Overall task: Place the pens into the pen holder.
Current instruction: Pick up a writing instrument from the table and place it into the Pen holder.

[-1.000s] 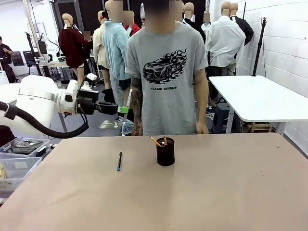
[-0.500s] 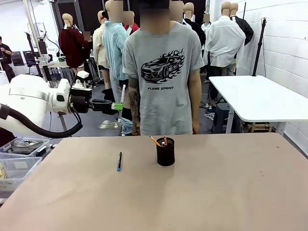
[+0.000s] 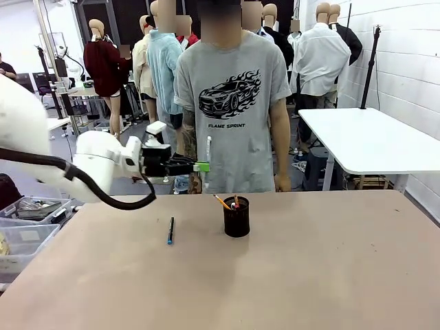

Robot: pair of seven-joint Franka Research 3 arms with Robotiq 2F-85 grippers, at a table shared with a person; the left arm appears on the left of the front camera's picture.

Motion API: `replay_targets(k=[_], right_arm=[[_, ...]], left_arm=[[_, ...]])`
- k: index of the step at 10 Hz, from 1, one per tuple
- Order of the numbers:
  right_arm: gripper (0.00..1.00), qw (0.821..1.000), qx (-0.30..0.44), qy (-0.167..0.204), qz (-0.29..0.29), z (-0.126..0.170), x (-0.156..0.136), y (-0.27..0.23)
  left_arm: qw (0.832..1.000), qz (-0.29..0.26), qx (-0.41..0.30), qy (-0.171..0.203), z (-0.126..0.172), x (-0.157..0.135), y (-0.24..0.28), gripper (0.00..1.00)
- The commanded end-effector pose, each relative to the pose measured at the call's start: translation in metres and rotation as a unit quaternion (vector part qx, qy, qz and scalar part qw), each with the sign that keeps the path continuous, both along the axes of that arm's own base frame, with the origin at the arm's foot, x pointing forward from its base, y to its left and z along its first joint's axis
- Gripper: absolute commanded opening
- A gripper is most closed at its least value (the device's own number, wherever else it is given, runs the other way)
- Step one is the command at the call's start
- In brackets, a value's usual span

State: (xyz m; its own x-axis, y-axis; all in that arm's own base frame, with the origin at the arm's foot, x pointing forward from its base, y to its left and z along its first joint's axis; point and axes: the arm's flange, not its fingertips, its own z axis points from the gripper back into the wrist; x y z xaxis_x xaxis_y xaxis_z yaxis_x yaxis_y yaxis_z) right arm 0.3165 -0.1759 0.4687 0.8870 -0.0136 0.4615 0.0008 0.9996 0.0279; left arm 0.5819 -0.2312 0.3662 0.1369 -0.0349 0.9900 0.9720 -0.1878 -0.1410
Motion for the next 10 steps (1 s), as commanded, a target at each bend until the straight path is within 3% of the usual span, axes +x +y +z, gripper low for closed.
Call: replay_targets(k=[1, 10], right_arm=[[0.75, 1.000, 0.000, 0.001, -0.001, 0.000, 0.000, 0.000], [0.75, 1.000, 0.000, 0.001, -0.001, 0.000, 0.000, 0.000]], left_arm=[[0.999, -0.029, -0.008, -0.021, -0.007, 0.029, -0.021, 0.00], [0.999, -0.030, 0.014, -0.037, -0.070, 0.061, -0.071, 0.00]])
